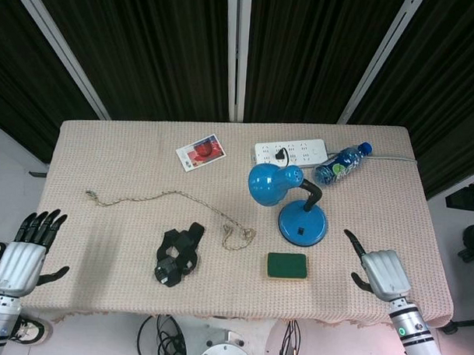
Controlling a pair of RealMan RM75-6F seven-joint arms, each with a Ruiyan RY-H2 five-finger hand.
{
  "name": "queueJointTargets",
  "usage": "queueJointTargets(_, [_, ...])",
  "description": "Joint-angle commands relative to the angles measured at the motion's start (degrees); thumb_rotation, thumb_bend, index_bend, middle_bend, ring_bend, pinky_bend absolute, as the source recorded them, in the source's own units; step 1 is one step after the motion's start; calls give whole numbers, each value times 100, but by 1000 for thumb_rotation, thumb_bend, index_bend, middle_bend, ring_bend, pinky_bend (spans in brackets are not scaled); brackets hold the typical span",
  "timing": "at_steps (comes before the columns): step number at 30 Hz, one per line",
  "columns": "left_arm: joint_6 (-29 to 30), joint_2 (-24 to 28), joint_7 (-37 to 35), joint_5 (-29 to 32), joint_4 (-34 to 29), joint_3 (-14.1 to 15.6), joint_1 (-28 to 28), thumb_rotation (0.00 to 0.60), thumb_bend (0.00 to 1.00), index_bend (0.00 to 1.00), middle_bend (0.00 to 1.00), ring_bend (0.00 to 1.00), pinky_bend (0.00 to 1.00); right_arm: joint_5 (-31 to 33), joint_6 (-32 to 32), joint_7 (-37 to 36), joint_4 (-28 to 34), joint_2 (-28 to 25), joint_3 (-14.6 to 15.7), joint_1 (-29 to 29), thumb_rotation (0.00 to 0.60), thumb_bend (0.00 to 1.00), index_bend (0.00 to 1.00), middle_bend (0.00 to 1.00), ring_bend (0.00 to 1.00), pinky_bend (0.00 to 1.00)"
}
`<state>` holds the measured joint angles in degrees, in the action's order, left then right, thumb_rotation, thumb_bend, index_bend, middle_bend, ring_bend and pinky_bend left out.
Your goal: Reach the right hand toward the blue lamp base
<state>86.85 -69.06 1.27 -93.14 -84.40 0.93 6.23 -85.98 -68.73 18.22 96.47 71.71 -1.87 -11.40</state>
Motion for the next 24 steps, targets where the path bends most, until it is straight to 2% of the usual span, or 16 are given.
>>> queueJointTargets(1, [-3, 0, -1, -4, -1, 1, 3, 600, 0, 0, 0, 0, 0, 419, 501, 362, 128, 229, -145, -349, 600, 218, 0, 949, 868, 849])
queueJointTargets(10, [-54, 6, -118, 63, 45, -2, 7, 600, 0, 0, 0, 0, 0, 1357, 1185, 1041, 316, 670, -275, -866, 600, 216, 0, 950, 868, 849])
queueJointTargets(16, [-32, 14, -158, 71, 56, -11, 1, 600, 0, 0, 0, 0, 0, 1716, 1361, 1255, 256, 866, -267, -1109, 600, 339, 0, 950, 868, 849])
queueJointTargets(21, [-48, 20, -206, 79, 74, -8, 6, 600, 0, 0, 0, 0, 0, 2019, 1361, 1460, 222, 944, -213, -1221, 600, 498, 0, 950, 868, 849])
queueJointTargets(24, [-46, 20, -225, 73, 83, -8, 9, 600, 0, 0, 0, 0, 0, 2134, 1312, 1533, 205, 978, -165, -1253, 600, 538, 0, 950, 868, 849])
